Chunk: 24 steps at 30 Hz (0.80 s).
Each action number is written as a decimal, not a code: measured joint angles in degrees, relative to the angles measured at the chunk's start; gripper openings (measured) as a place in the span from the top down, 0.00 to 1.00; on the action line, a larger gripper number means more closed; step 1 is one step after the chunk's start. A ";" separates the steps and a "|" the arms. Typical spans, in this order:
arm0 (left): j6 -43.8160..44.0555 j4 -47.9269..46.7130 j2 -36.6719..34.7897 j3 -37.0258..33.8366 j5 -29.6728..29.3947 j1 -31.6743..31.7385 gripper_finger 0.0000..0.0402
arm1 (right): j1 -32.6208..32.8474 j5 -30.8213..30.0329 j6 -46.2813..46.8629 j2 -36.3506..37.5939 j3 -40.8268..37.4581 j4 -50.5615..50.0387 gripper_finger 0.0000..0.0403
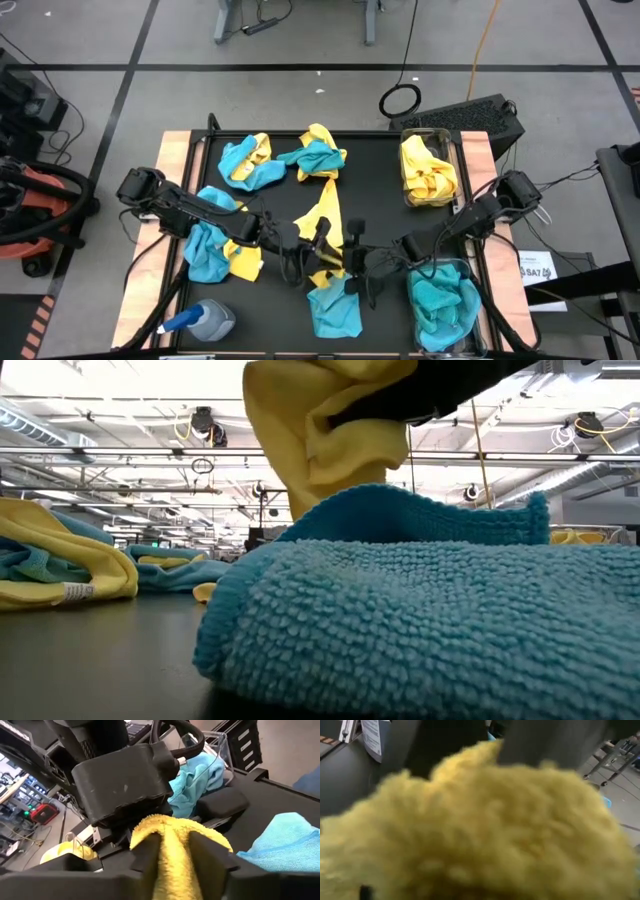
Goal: Sort microfiber towel by color & place in baskets
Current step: Put the yellow towel into the top transparent bin
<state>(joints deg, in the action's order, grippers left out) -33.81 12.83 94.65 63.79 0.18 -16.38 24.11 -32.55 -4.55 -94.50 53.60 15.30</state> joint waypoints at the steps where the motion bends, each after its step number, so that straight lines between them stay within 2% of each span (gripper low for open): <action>1: 0.12 -0.24 0.00 0.00 -0.73 -0.05 0.65 | -0.10 -0.27 -0.01 0.10 -0.01 -0.11 0.96; 5: 0.29 -2.16 -0.09 0.09 -4.73 -0.44 0.47 | -0.36 -1.95 -0.01 2.35 -0.04 -3.96 0.96; 10: 1.77 -6.36 -2.09 0.09 -12.52 -1.62 0.32 | -0.99 -9.94 0.97 8.99 -0.04 -15.29 0.98; 13: 5.22 -6.87 -4.90 0.00 -15.36 -2.14 0.30 | -2.62 -13.03 2.05 13.83 -0.02 -22.56 0.98; 18: 9.91 -11.94 -10.26 0.02 -15.58 -2.43 0.30 | -7.20 -17.07 2.08 22.80 0.00 -35.86 0.98; 24: 14.65 -21.04 -12.52 -1.43 -15.55 -2.49 0.30 | -16.48 -17.06 1.89 33.77 0.02 -48.43 0.99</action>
<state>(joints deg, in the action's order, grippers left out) -19.16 -8.21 82.13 62.36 -15.37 -18.87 7.62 -49.60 -2.66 -60.73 53.63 -33.12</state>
